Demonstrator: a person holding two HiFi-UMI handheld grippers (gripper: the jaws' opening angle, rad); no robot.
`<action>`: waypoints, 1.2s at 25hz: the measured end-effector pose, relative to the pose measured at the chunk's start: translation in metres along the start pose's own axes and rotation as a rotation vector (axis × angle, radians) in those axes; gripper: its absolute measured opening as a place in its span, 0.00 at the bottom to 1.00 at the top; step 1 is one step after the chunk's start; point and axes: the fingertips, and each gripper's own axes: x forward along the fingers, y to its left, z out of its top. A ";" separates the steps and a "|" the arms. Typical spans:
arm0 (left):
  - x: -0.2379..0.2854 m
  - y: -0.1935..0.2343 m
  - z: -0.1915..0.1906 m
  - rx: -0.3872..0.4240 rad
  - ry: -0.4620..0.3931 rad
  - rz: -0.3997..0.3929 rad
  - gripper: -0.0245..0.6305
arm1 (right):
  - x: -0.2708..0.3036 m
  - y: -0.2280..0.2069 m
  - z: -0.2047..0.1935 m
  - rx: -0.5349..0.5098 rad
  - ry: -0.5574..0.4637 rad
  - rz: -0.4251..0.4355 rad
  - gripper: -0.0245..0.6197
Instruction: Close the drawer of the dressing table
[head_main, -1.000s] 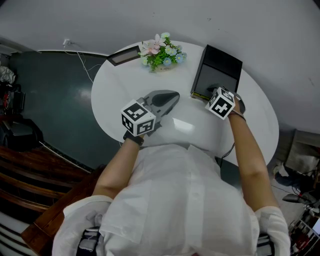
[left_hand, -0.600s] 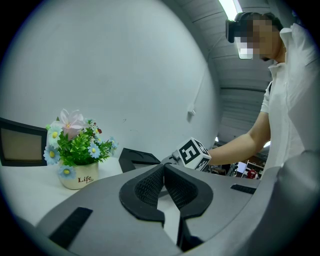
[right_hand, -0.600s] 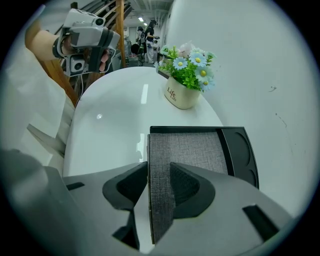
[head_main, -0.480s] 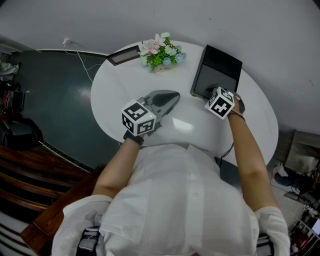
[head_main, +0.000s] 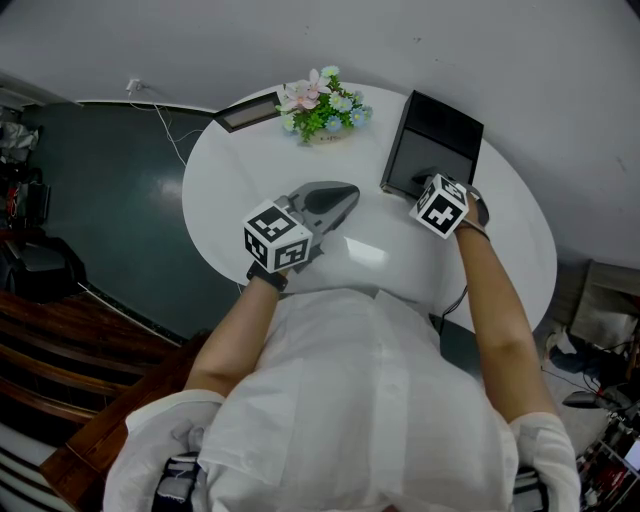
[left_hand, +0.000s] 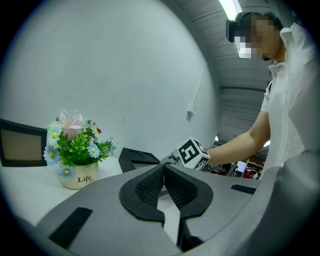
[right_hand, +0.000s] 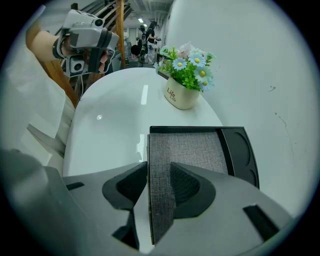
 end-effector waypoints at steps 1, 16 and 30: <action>0.000 0.000 0.000 0.000 0.000 0.000 0.07 | 0.000 0.000 0.000 -0.001 0.000 -0.004 0.26; -0.009 -0.001 0.003 0.021 0.001 0.016 0.07 | -0.037 -0.012 -0.007 0.360 -0.254 -0.112 0.26; -0.012 -0.006 0.014 0.024 -0.035 0.018 0.07 | -0.140 0.014 -0.067 0.964 -0.803 -0.409 0.08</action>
